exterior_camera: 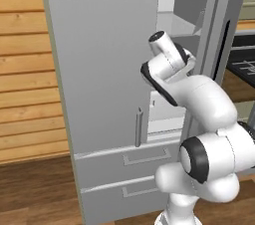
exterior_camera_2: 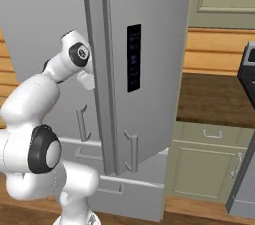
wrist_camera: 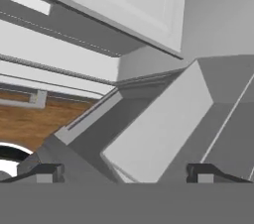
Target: Take the strawberry from the fridge and place it on top of the pancake, located on the dining counter.
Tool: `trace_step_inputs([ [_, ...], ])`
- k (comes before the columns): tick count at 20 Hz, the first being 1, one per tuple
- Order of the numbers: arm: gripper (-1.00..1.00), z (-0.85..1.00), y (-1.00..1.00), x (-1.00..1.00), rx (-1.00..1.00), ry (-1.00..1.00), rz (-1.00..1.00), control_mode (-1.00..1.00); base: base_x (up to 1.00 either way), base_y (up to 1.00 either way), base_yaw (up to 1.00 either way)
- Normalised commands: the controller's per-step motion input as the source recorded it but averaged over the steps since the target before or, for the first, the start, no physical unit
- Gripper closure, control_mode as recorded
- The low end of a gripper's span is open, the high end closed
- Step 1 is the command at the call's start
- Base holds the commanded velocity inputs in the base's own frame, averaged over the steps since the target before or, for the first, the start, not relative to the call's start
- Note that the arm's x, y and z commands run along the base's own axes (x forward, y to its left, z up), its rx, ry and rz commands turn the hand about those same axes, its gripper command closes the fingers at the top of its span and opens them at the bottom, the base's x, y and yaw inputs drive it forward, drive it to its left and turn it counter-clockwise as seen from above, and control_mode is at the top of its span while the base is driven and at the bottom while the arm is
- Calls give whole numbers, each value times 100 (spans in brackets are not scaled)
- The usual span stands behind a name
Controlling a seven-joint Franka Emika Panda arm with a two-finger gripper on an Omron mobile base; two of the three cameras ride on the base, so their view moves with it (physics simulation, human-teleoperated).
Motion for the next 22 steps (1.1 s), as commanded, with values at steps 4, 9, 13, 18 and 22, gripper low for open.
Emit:
trace_step_inputs([
  [4,-100,5,-98,-67,0,-5,-10,-100,0,0,0],
  [9,-100,7,-95,-29,0,0,-8,-100,0,0,0],
  [13,-100,5,-100,-12,0,0,-6,-100,0,0,0],
  [18,-100,13,-90,1,0,0,-7,-100,0,0,0],
  [22,-100,6,-70,8,2,0,-6,-100,0,0,0],
])
